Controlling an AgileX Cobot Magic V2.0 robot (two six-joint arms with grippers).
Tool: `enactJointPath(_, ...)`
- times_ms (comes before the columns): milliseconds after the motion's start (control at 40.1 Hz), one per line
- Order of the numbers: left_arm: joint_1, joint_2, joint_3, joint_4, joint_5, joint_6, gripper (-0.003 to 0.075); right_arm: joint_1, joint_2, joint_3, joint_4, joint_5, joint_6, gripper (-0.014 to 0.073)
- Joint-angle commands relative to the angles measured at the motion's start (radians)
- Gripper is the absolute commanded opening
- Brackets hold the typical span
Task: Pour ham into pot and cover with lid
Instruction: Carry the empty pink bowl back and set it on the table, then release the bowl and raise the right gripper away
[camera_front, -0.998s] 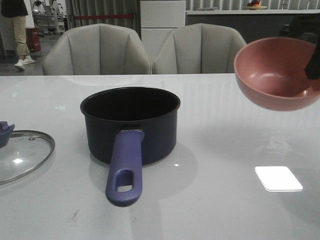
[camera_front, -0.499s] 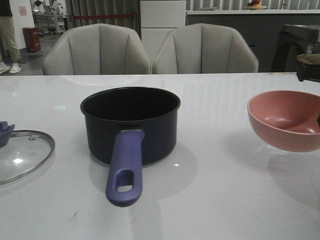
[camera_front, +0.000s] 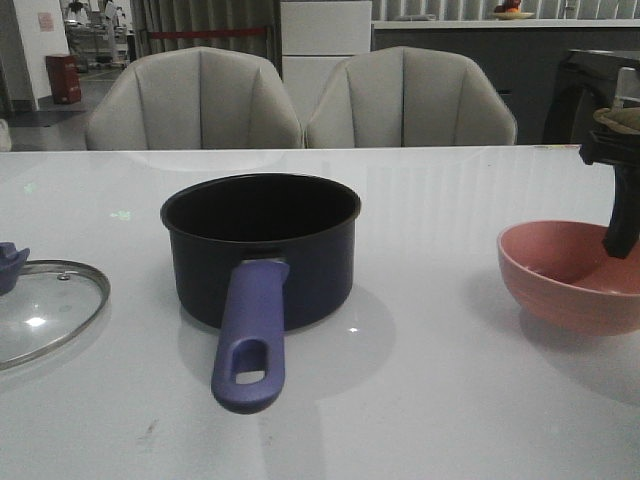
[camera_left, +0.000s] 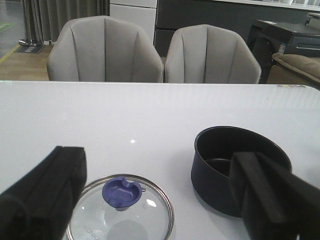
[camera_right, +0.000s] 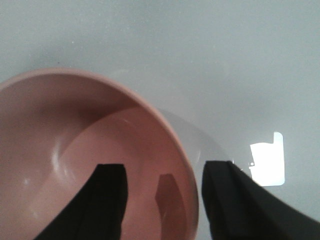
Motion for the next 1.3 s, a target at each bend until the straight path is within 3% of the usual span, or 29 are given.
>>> enactJointPath(0,-0.006,0.014,-0.025,-0.007,-0.082,-0.004,0.0617,-0.006,-0.037,-0.032,0.009,-0.02,-0.042,0.0481)
enactJointPath(374,-0.006,0.014,-0.025,-0.007,-0.082,-0.004,0.0617,0.028,-0.217,-0.049,0.01,-0.017,-0.319,0.048)
enactJointPath(623,-0.006,0.014,-0.025,-0.007,-0.082,-0.004,0.0617,0.132,-0.448,0.004,0.016,-0.078,-0.343,0.048)
enactJointPath(948,-0.006,0.014,-0.025,-0.007,-0.082,-0.004,0.0617,0.254,-0.796,0.221,0.015,-0.261,-0.343,0.048)
enactJointPath(1272,-0.006,0.014,-0.025,-0.007,-0.082,-0.004,0.0617,0.265,-1.239,0.529,0.016,-0.432,-0.343,0.048)
